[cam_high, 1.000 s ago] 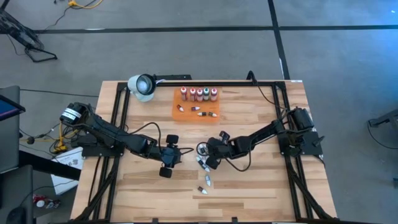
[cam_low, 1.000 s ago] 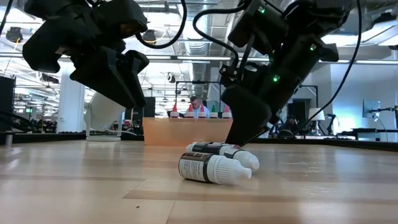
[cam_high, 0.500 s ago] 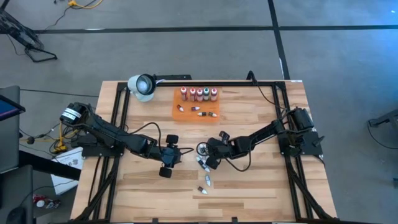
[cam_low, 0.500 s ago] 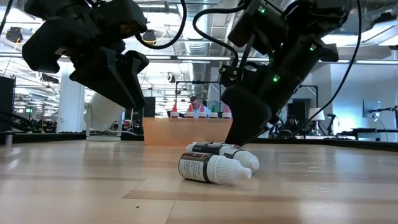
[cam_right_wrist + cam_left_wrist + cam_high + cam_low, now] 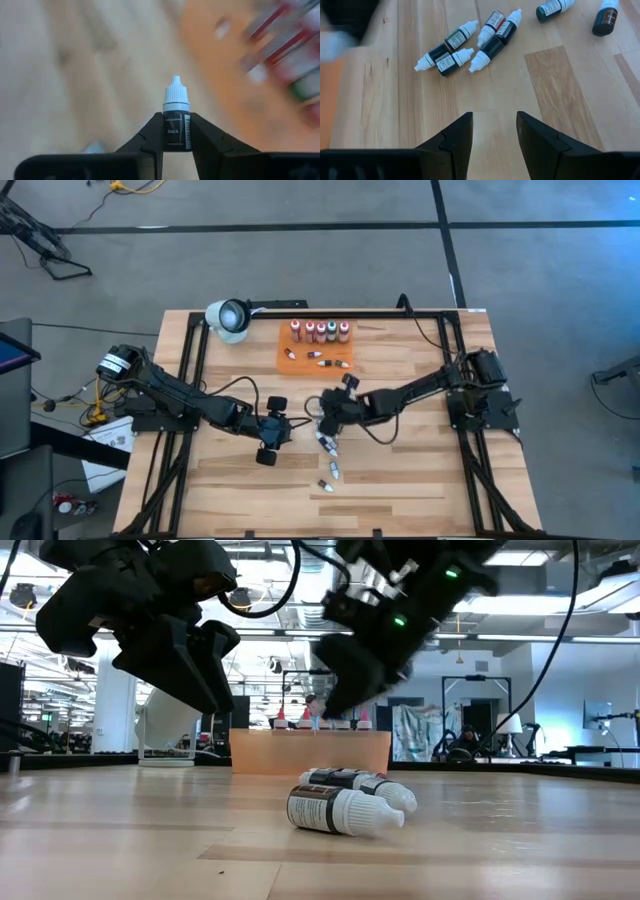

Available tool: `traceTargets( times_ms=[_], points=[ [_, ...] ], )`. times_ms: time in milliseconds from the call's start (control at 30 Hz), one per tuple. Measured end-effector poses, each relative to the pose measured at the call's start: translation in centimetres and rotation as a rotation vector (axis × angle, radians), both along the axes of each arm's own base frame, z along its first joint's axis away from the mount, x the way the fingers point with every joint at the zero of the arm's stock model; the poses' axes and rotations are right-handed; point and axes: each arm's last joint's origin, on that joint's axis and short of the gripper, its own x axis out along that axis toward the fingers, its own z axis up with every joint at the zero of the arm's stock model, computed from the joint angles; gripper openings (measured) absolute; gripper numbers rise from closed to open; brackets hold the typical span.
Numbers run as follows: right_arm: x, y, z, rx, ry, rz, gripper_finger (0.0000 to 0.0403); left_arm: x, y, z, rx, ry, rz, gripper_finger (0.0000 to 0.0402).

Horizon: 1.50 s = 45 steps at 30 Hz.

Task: Pick & Place food coloring
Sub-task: Put the small black food coloring bottle into the orange bin

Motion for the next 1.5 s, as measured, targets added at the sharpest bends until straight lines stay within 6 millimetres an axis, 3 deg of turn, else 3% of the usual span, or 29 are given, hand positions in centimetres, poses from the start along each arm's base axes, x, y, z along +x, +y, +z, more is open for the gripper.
traceTargets(
  times_ms=[133, 333, 533, 700, 1500],
  points=[
    [1.1, -2.6, 1.6, -0.108, -0.019, -0.072, 0.0068, 0.0, 0.0, 0.0, -0.002, 0.000, 0.002, 0.0146],
    [2.5, -7.0, 4.1, -0.128, -0.061, -0.167, 0.0068, 0.0, 0.0, 0.0, -0.015, 0.000, 0.015, 0.0146],
    [2.1, -10.7, 4.1, -0.088, -0.053, -0.263, 0.0074, 0.0, 0.0, 0.0, -0.015, 0.000, 0.015, 0.0146],
    [1.5, -12.6, 3.6, -0.002, -0.031, -0.303, 0.0088, 0.0, 0.0, 0.0, -0.015, 0.000, 0.016, 0.0146],
    [1.4, -13.3, 3.6, 0.026, -0.030, -0.303, 0.0094, 0.0, 0.0, 0.0, -0.016, -0.001, 0.017, 0.0146]
  ],
)
